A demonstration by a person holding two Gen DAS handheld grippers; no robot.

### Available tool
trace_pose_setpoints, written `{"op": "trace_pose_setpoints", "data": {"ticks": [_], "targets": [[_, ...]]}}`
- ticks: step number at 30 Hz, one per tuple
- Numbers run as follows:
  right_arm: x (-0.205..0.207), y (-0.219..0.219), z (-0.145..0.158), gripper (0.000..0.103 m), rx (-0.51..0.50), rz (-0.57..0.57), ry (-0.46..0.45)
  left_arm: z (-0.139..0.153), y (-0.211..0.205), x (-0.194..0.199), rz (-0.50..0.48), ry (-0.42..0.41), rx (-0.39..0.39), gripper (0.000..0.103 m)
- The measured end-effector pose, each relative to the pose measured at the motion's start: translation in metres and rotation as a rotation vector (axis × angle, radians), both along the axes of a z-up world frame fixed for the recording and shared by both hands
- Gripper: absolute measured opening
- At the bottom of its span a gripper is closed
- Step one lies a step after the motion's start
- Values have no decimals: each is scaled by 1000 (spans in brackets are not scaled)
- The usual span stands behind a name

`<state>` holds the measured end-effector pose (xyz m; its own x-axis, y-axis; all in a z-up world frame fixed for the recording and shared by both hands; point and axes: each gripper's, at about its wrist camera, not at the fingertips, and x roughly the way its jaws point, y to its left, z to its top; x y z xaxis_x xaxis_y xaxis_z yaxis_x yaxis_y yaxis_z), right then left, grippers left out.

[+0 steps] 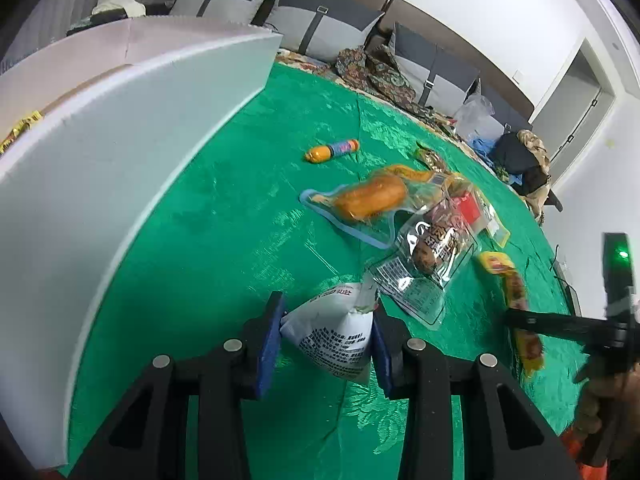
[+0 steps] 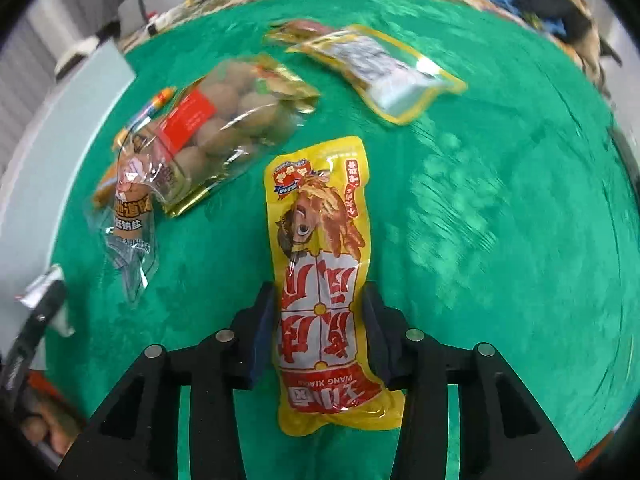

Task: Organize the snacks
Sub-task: 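Grasp the white paper packet with the left tool while the right tool grasps a yellow-red packet, then carry both packets into the white box and release them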

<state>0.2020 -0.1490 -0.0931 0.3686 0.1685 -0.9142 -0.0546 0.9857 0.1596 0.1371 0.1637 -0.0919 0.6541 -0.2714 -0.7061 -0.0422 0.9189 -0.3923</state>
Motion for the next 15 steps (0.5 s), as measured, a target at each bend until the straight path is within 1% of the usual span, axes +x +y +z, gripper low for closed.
{"op": "trace_pose_setpoints", "data": {"ticks": [1, 2, 4, 5, 8, 12, 15], "targets": [[-3, -8, 2, 44, 37, -16, -1, -1, -2, 0, -6, 2, -1, 39], [-10, -21, 6, 44, 112, -43, -2, 0, -3, 0, -12, 2, 0, 39], [-18, -38, 10, 44, 199, -78, -4, 3, -9, -1, -32, -9, 12, 39], [-25, -49, 13, 44, 269, -97, -11, 3, -11, -3, -38, -11, 14, 39], [-38, -64, 18, 44, 385, -136, -19, 8, -13, -7, -55, -14, -17, 39], [-51, -72, 24, 44, 468, -162, -26, 17, -10, -14, -57, -19, -85, 39], [-60, -75, 30, 44, 508, -163, -40, 26, -7, -23, -59, -28, -126, 39]]}}
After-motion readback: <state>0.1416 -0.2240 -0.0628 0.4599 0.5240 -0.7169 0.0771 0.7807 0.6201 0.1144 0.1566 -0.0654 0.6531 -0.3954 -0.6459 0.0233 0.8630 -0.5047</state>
